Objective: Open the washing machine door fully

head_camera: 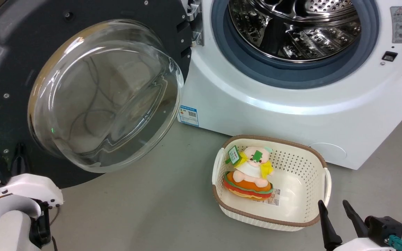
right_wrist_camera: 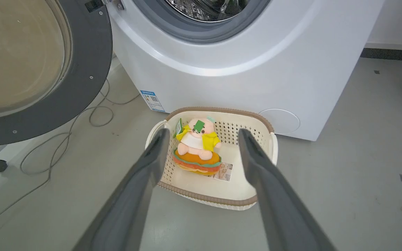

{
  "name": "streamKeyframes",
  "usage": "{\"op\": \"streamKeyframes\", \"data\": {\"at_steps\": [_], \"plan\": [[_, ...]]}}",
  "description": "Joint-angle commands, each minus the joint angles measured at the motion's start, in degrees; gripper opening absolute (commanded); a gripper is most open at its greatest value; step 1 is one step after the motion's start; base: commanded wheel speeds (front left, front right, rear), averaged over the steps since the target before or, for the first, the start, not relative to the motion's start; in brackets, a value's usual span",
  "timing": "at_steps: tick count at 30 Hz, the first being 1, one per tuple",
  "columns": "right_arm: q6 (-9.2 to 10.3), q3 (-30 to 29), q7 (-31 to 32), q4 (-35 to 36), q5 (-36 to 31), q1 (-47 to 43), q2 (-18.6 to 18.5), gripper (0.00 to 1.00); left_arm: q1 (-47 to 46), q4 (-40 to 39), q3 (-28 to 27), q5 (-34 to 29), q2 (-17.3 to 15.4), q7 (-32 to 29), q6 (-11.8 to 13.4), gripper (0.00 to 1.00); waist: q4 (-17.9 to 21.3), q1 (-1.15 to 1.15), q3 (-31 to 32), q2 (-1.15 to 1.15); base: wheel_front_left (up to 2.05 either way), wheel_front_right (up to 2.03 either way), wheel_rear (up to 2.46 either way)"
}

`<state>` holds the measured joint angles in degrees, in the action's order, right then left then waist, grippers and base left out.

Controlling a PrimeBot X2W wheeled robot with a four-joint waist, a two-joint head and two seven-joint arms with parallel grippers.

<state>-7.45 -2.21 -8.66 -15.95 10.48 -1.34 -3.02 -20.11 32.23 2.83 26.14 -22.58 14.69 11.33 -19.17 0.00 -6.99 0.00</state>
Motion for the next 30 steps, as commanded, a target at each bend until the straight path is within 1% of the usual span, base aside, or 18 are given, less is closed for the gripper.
{"op": "streamKeyframes", "data": {"at_steps": [1,6,9,14,17,18,20,21,22,25,30], "plan": [[-0.03,0.04,0.06,0.01,-0.27,0.74,0.14,1.0,-0.79,0.14,-0.55,-0.61,0.15,0.29,-0.19,0.0,0.37,0.0,0.19,0.0,0.0,0.0,0.0],[-0.03,0.23,-0.41,-0.7,0.28,0.44,0.14,1.0,2.67,-2.59,-4.35,-2.5,2.71,0.29,-0.12,0.0,1.5,0.0,0.99,0.0,0.0,0.0,0.0],[-0.03,0.21,-0.82,-1.19,0.62,0.15,0.14,1.0,6.93,-7.13,-5.87,-4.25,5.65,0.3,0.59,0.0,1.93,0.0,1.62,0.0,0.0,0.0,0.0],[-0.03,0.55,-1.68,-1.66,0.83,0.26,0.14,1.0,14.6,-13.6,-7.25,-6.24,9.51,0.3,-0.93,0.0,3.07,0.0,2.76,0.0,0.0,0.0,0.0],[-0.03,0.68,-2.17,-2.02,0.99,0.17,0.14,1.0,19.34,-16.93,-6.82,-7.4,12.64,0.3,-1.5,0.0,3.91,0.0,3.78,0.0,0.0,0.0,0.0],[-0.03,0.83,-2.26,-2.12,1.01,0.11,0.14,1.0,20.9,-17.78,-6.45,-7.83,13.56,0.3,-1.58,0.06,4.24,0.0,4.11,0.0,0.0,0.0,0.0],[-0.03,1.0,-2.45,-2.31,1.13,-0.2,0.14,1.0,23.68,-19.4,-6.29,-8.62,14.77,0.3,-1.45,0.47,4.75,0.0,5.07,0.0,0.0,0.0,0.0],[-0.03,1.04,-2.54,-2.38,1.16,-0.39,0.14,1.0,24.95,-19.9,-6.19,-8.88,15.23,0.3,-1.48,0.84,4.97,0.0,5.53,0.0,0.0,0.0,0.0],[-0.03,1.1,-2.63,-2.47,1.21,-0.6,0.14,1.0,26.17,-20.18,-5.88,-9.35,15.52,0.3,-1.57,1.0,5.26,0.0,6.06,0.0,0.0,0.0,0.0],[-0.03,1.05,-2.86,-2.35,0.99,-0.86,0.14,1.0,28.4,-21.72,-4.29,-10.95,16.51,0.3,-2.0,1.0,6.11,0.0,6.77,0.0,0.0,0.0,0.0],[-0.03,1.23,-3.07,-1.87,0.42,-0.91,0.14,1.0,29.36,-25.1,-1.7,-13.29,17.9,0.3,-3.0,1.0,8.01,0.0,7.92,0.0,0.0,0.0,0.0]]}}
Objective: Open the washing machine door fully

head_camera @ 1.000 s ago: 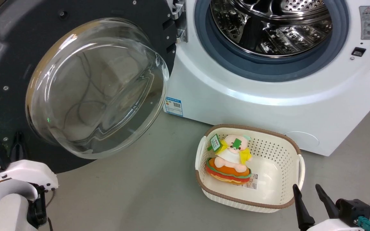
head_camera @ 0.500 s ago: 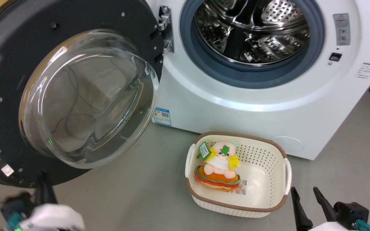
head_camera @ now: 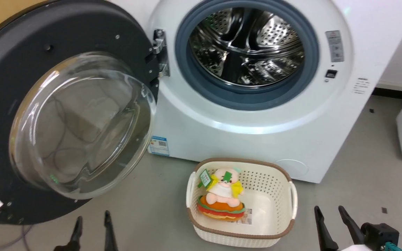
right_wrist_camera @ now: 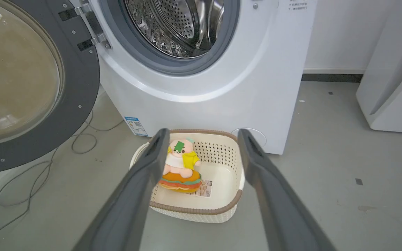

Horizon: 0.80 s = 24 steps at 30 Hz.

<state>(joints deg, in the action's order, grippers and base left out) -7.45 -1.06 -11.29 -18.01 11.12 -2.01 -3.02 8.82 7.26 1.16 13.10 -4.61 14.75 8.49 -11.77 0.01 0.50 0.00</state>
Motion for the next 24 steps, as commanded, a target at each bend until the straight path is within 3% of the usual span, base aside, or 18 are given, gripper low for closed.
{"op": "streamKeyframes", "data": {"at_steps": [1,13,24], "plan": [[-0.03,0.07,-0.49,0.39,-0.35,-0.25,0.14,1.0,0.43,-0.4,0.55,-0.69,0.08,0.25,-0.52,1.0,1.04,-0.01,0.6,0.0,0.0,0.0,0.0],[-0.03,-1.43,1.17,5.54,-5.73,-0.84,0.14,1.0,-4.83,1.55,6.81,-7.35,-1.59,0.25,-4.13,1.0,8.0,-0.01,0.77,0.0,0.0,0.0,0.0],[-0.03,-0.74,2.79,7.99,-5.52,-2.54,0.14,1.0,-6.08,4.2,7.11,-7.48,-1.82,0.25,-3.93,1.0,10.99,-0.01,0.42,0.0,0.0,0.0,0.0]]}}
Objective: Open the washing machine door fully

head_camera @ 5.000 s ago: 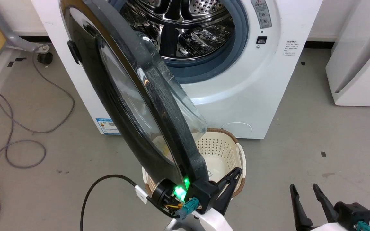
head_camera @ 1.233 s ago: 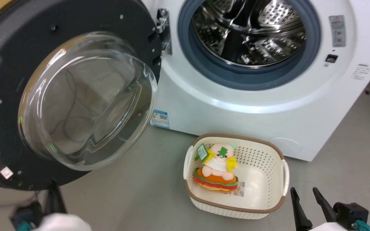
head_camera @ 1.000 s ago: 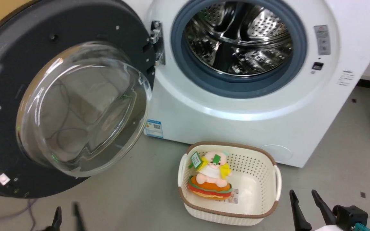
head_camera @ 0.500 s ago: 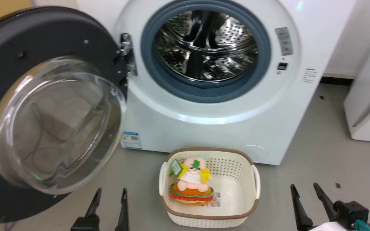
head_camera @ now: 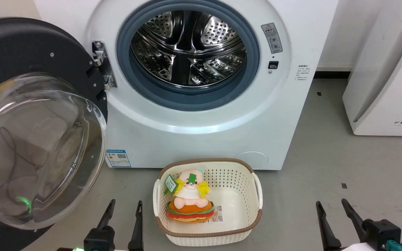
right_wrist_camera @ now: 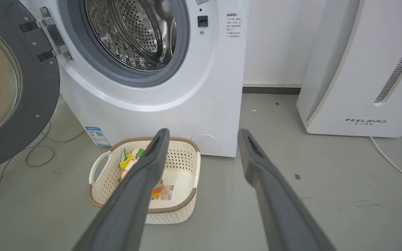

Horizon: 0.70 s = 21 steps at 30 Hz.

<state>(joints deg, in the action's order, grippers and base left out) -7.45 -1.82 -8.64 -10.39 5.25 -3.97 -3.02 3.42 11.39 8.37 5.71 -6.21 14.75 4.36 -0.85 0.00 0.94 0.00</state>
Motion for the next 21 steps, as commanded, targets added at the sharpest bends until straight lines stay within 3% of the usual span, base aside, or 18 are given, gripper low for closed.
{"op": "streamKeyframes", "data": {"at_steps": [1,4,5,21], "plan": [[-0.03,0.03,0.19,0.45,0.44,-0.64,0.14,1.0,-0.69,0.16,-0.12,-0.03,-0.22,0.25,0.21,1.0,0.13,0.0,-0.04,0.0,0.0,0.0,0.0],[-0.03,-0.06,0.35,0.61,0.73,-0.77,0.14,1.0,-0.8,0.17,-0.25,0.18,-0.23,0.25,0.25,1.0,0.14,0.0,-0.11,0.0,0.0,0.0,0.0],[0.0,-0.02,0.27,0.22,0.34,-0.27,0.0,0.0,0.01,0.13,-0.11,0.07,-0.01,-0.04,-0.01,0.0,0.16,0.0,-0.11,0.0,0.0,0.0,0.0],[0.0,0.22,1.15,1.26,-0.24,0.17,0.01,0.0,-0.33,-1.06,-0.94,-0.54,0.4,-1.64,-0.46,0.0,0.25,0.0,-0.2,0.0,0.0,0.0,0.0]]}}
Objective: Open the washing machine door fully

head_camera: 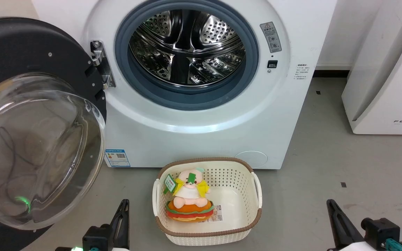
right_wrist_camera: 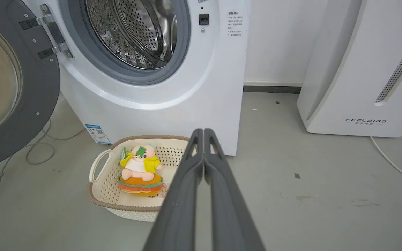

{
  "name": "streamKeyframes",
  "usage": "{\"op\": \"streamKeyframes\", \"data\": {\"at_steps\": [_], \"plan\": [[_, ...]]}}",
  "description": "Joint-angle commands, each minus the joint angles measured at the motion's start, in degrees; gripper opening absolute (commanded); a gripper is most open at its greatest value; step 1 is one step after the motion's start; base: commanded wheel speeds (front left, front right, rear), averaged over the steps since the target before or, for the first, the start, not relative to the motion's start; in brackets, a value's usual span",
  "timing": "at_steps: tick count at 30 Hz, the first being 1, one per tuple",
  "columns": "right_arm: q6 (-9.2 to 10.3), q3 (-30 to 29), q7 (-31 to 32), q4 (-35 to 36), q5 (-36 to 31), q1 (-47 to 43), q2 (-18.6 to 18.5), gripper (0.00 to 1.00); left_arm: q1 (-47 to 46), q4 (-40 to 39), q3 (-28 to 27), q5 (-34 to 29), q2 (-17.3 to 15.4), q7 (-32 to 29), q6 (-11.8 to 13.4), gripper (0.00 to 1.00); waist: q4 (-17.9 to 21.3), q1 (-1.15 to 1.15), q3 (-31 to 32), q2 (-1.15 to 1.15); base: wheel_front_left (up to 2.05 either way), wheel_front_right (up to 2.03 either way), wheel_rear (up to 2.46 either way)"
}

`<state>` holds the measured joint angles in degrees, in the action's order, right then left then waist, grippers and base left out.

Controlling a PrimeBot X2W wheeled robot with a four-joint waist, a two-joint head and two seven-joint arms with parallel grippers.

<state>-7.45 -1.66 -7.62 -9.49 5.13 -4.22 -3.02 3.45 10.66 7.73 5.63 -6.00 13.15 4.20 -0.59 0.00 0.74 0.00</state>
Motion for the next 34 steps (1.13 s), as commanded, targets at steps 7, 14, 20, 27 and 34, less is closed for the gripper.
{"op": "streamKeyframes", "data": {"at_steps": [7,14,20,27,34], "plan": [[-0.01,0.17,0.6,0.93,-0.43,0.66,0.02,0.0,-0.55,-0.98,-0.77,-0.79,0.38,-0.86,-0.55,0.0,0.03,0.0,-0.05,0.0,0.0,0.0,0.0],[-0.01,0.27,1.07,1.5,-0.75,0.9,0.03,0.0,-0.75,-1.63,-1.24,-1.11,0.56,-1.68,-0.79,0.0,0.07,0.0,-0.09,0.0,0.0,0.0,0.0],[-0.01,0.35,1.47,1.99,-1.01,1.1,0.04,0.0,-0.91,-2.18,-1.63,-1.39,0.72,-2.38,-1.0,0.0,0.1,0.0,-0.13,0.0,0.0,0.0,0.0],[-0.01,0.45,1.94,2.56,-1.33,1.34,0.04,0.0,-1.11,-2.82,-2.1,-1.71,0.9,-3.2,-1.25,0.0,0.14,0.0,-0.18,0.0,0.0,0.0,0.0],[-0.01,0.55,2.4,3.13,-1.64,1.58,0.05,0.0,-1.3,-3.47,-2.56,-2.04,1.08,-4.02,-1.49,0.0,0.18,0.0,-0.23,0.0,0.0,0.0,0.0]]}}
